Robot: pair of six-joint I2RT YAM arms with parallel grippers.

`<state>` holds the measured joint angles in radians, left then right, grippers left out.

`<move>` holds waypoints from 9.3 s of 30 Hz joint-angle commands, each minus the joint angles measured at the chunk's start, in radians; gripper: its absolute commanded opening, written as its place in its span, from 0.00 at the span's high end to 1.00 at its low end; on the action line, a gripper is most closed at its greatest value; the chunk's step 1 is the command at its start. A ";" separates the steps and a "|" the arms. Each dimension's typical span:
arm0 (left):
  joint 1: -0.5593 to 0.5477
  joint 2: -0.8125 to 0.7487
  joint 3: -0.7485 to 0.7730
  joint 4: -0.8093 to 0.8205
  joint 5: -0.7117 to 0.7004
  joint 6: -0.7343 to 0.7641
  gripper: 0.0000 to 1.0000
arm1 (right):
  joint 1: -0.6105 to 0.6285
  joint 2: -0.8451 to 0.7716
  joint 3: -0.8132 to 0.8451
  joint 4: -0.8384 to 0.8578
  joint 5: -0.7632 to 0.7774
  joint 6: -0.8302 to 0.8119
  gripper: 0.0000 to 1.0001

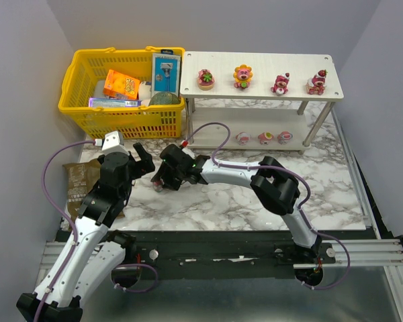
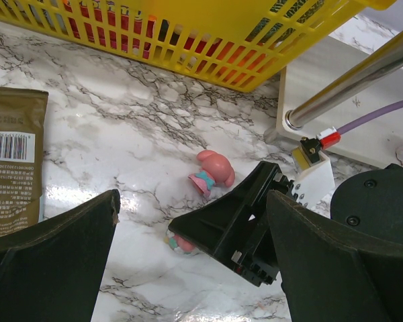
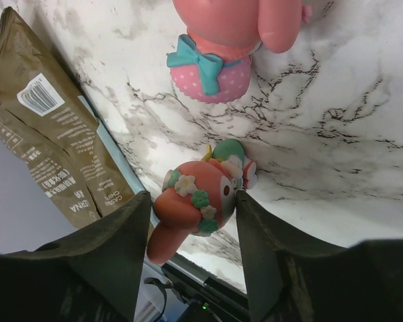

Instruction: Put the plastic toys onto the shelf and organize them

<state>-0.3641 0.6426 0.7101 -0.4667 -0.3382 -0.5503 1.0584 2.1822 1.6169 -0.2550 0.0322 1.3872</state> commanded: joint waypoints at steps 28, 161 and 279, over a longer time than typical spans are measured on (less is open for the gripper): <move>-0.006 0.000 0.005 0.000 -0.013 0.003 0.01 | -0.055 -0.220 -0.185 -0.108 0.210 0.213 0.62; -0.006 0.069 0.008 0.002 0.015 0.015 0.01 | -0.405 -0.266 -0.175 -0.359 0.515 0.863 0.42; 0.174 0.730 -0.202 0.603 0.406 -0.428 0.66 | -0.218 -0.578 -0.611 0.097 -0.069 0.240 0.02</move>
<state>-0.1974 1.3315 0.5102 0.1013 0.0502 -0.9653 0.8402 1.5871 1.0229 -0.1791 -0.0124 1.6218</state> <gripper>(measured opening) 0.430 0.978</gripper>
